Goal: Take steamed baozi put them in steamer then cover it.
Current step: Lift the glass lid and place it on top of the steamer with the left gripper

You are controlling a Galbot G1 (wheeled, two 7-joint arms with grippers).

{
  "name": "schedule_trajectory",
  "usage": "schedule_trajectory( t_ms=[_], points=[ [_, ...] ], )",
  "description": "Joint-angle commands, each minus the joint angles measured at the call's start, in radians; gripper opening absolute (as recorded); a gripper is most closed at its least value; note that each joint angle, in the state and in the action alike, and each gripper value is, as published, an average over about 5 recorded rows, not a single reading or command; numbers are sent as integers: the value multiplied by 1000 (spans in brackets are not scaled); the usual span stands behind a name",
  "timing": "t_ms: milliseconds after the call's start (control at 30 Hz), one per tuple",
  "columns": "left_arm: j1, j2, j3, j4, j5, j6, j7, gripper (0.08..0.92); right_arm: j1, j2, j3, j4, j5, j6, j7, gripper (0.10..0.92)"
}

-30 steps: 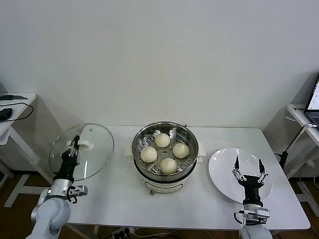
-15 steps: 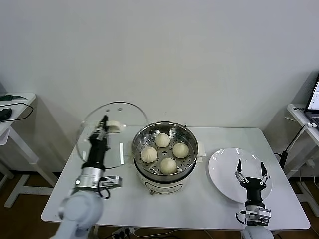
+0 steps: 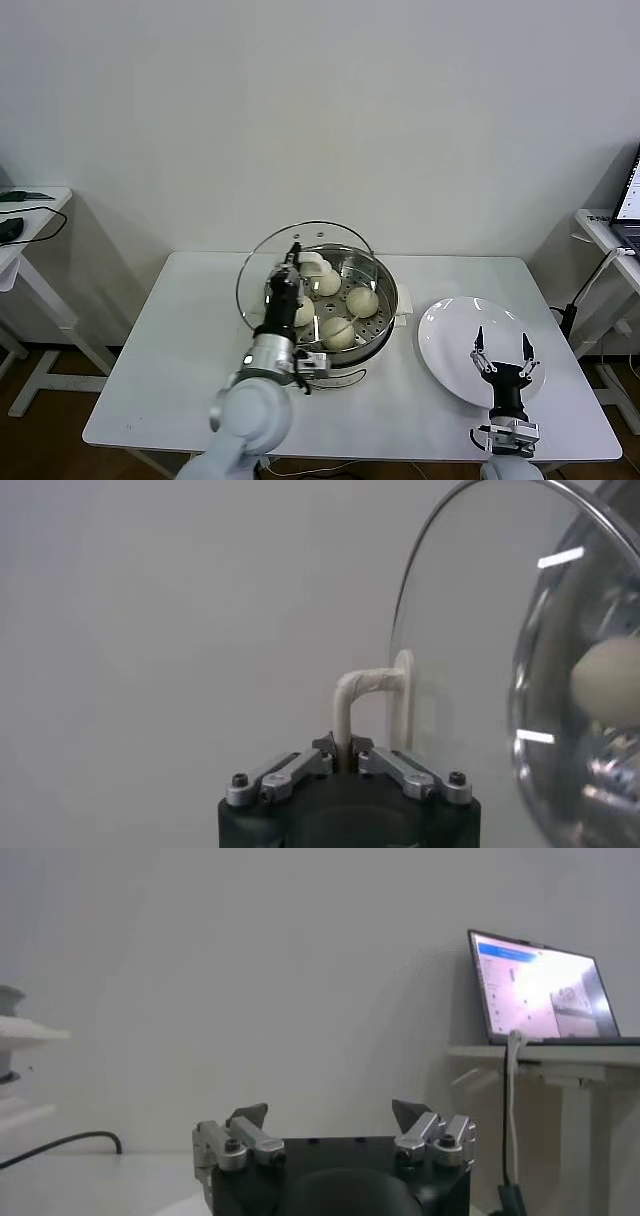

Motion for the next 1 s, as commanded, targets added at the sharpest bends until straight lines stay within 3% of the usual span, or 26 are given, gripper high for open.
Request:
schedule_trajectory(
  t_ms=[33, 1000],
  points=[
    [-83, -79, 107, 164, 135, 34, 44, 191, 9, 10, 3, -26, -5, -4, 1, 823],
    [-81, -117, 93, 246, 202, 26, 57, 191, 24, 17, -1, -46, -18, -3, 0, 823]
  ],
)
